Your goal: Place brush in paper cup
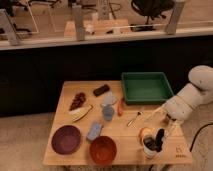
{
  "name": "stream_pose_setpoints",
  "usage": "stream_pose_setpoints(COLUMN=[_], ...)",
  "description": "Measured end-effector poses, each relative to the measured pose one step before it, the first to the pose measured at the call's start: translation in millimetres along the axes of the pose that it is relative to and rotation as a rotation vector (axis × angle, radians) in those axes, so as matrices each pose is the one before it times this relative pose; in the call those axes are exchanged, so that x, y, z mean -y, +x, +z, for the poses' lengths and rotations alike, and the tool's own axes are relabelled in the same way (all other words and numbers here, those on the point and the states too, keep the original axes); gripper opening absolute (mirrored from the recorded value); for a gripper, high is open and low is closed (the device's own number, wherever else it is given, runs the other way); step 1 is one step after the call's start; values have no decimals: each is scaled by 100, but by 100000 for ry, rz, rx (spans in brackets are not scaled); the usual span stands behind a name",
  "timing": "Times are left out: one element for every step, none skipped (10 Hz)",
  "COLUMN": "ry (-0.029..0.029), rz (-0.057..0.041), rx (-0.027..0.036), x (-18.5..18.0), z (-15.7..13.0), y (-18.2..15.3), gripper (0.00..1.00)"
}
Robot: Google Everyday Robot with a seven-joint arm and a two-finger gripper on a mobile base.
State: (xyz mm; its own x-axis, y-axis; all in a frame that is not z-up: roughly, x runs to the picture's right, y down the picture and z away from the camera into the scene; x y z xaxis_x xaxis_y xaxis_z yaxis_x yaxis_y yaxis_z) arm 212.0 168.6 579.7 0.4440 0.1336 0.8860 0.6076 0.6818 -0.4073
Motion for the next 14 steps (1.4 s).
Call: stream_pose_setpoints(ry=[337, 343, 263, 270, 224, 110, -103, -661, -1293, -1429, -1340, -1032, 367, 973], rz=[246, 388, 651, 580, 436, 155, 98, -34, -581, -587, -599, -1263, -353, 106], rx=[-158, -49, 17, -1, 41, 1, -107, -220, -308, -587, -780, -825, -167, 112], x=[271, 114, -53, -112, -93, -30, 85, 343, 746, 799, 856, 1089, 567, 418], z=[-171, -134, -104, -91, -37, -6, 251, 418, 719, 690, 744, 684, 17, -234], y=[-8, 78, 199, 196, 142, 32, -139, -232, -458, -486, -593, -714, -471, -341], gripper=[60, 60, 60, 60, 60, 60, 60, 60, 60, 60, 60, 60, 60, 60])
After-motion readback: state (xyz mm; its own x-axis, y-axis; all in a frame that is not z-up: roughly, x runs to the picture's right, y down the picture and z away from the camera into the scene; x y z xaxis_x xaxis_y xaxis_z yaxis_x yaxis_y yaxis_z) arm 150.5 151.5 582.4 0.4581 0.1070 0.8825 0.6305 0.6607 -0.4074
